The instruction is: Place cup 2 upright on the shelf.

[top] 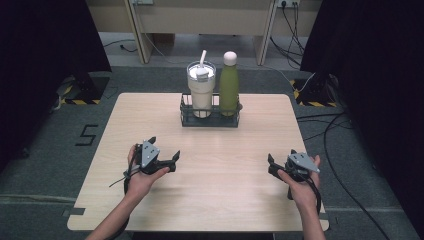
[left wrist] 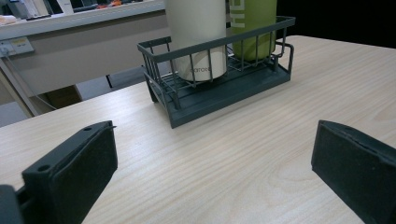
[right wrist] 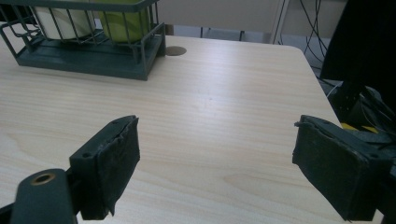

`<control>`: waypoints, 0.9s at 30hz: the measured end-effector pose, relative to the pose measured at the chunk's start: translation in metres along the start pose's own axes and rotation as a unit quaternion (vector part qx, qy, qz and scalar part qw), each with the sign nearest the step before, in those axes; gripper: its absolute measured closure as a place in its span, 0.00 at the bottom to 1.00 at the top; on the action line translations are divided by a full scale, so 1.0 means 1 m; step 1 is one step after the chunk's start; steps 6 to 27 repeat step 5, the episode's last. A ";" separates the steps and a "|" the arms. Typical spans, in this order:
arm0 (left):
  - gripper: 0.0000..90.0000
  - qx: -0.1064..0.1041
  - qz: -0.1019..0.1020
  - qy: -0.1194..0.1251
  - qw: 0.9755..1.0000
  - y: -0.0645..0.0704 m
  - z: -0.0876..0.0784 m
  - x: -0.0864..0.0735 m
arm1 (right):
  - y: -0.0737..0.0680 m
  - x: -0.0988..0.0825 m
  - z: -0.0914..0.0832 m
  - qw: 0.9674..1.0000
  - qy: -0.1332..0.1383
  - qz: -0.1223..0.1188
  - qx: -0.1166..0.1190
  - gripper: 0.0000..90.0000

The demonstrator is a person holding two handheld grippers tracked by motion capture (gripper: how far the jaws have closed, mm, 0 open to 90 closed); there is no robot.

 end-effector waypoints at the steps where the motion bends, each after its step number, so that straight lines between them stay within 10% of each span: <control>1: 0.00 0.000 0.000 0.000 1.000 0.000 0.000 0.000 | 0.000 0.000 0.000 1.000 0.000 0.000 0.001 0.16; 27: 0.00 -0.001 -0.001 0.001 1.000 0.000 0.001 0.001 | -0.003 0.002 0.000 1.000 0.002 0.009 0.021 0.10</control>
Point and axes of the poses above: each handheld gripper's, and its own axes: z roughly forward along the jaws, x roughly out of its top, y roughly to its right, the point moved 2 cm from there along z, roughly forward along the jaws, and after that the axes turned 12 degrees about x, right-handed, at the moved point
